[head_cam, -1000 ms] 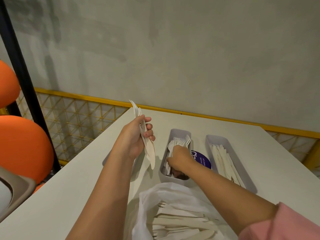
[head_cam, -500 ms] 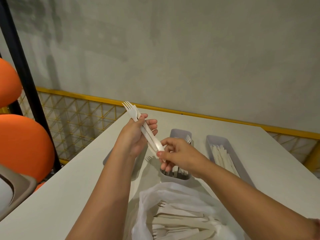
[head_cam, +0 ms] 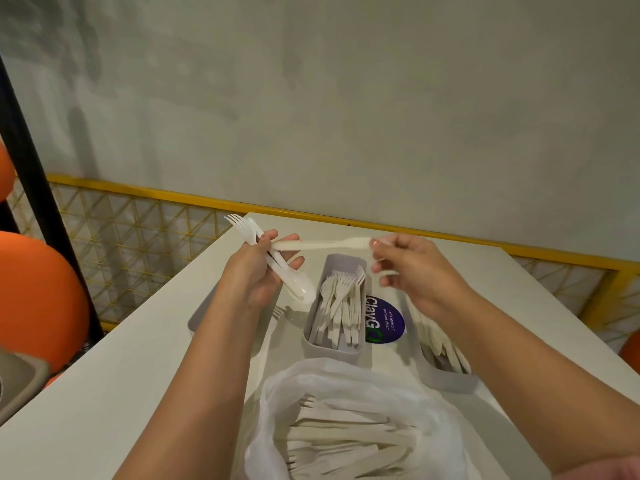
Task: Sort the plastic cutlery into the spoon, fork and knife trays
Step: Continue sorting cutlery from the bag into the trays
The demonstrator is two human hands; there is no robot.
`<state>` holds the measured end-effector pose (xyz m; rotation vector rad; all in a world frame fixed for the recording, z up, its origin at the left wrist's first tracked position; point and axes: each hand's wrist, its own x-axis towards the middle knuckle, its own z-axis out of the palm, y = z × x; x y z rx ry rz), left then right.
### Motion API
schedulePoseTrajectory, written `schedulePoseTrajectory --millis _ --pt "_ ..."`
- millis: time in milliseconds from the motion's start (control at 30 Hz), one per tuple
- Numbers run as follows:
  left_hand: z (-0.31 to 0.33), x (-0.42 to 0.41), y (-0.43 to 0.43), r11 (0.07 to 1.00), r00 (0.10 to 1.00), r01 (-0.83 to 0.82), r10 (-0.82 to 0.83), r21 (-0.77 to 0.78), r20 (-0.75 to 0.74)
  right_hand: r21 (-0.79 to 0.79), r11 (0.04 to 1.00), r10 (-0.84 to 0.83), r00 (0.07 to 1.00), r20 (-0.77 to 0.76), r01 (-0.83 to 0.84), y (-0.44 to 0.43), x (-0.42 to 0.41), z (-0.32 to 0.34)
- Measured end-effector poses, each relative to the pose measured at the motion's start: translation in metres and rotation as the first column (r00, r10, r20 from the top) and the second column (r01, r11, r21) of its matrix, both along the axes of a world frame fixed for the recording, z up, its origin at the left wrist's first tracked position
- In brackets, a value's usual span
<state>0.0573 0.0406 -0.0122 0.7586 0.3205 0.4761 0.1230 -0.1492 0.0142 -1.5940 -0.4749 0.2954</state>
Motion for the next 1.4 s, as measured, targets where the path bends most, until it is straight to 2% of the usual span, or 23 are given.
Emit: schedulePoseTrajectory --millis 133,300,433,533,667,933,1067,1133,1200,1300,1400 --pt "0.0 0.002 -0.004 0.999 0.999 0.035 -0.035 -0.005 0.005 0.194 0.966 -0.168 0.985 -0.033 0.172 -0.014 0.016 0.024" --pt "0.002 0.004 -0.01 0.998 0.998 0.062 -0.062 0.023 0.001 -0.008 0.929 -0.358 0.907 0.222 0.369 -0.034 0.039 0.028" --pt "0.003 0.005 -0.014 0.995 0.997 0.079 -0.078 0.064 -0.013 -0.189 0.872 -0.392 0.875 0.285 0.452 -0.046 0.062 0.002" --pt "0.002 0.005 -0.015 0.991 0.996 0.086 -0.085 0.106 -0.013 -0.404 0.79 -0.35 0.881 0.318 0.46 -0.049 0.075 -0.02" --pt "-0.001 0.007 -0.015 0.983 0.994 0.113 -0.112 0.143 -0.016 -0.57 0.71 -0.281 0.909 0.309 0.413 -0.048 0.08 -0.041" --pt "-0.004 0.008 -0.011 0.982 0.991 0.135 -0.134 0.135 -0.013 -0.69 0.633 -0.195 0.935 0.295 0.35 -0.046 0.086 -0.065" --pt "-0.003 0.007 -0.011 0.982 0.991 0.137 -0.137 0.127 -0.009 -0.704 0.615 -0.115 0.924 0.364 0.354 -0.043 0.08 -0.065" --pt "-0.003 0.007 -0.011 0.983 0.99 0.14 -0.14 0.119 -0.011 -0.662 0.637 -0.061 0.881 0.468 0.396 -0.039 0.075 -0.06" --pt "-0.002 0.007 -0.011 0.984 0.99 0.143 -0.143 0.11 -0.011 -0.567 0.72 -0.005 0.819 0.574 0.401 -0.031 0.065 -0.052" --pt "-0.001 0.005 -0.013 0.986 0.99 0.142 -0.142 0.09 -0.001 -0.478 0.844 0.172 0.721 0.671 0.243 -0.013 0.035 -0.036" --pt "0.001 0.004 -0.013 0.988 0.99 0.142 -0.143 0.064 0.014 -0.525 0.848 0.381 0.603 0.7 0.073 0.003 0.005 -0.027"
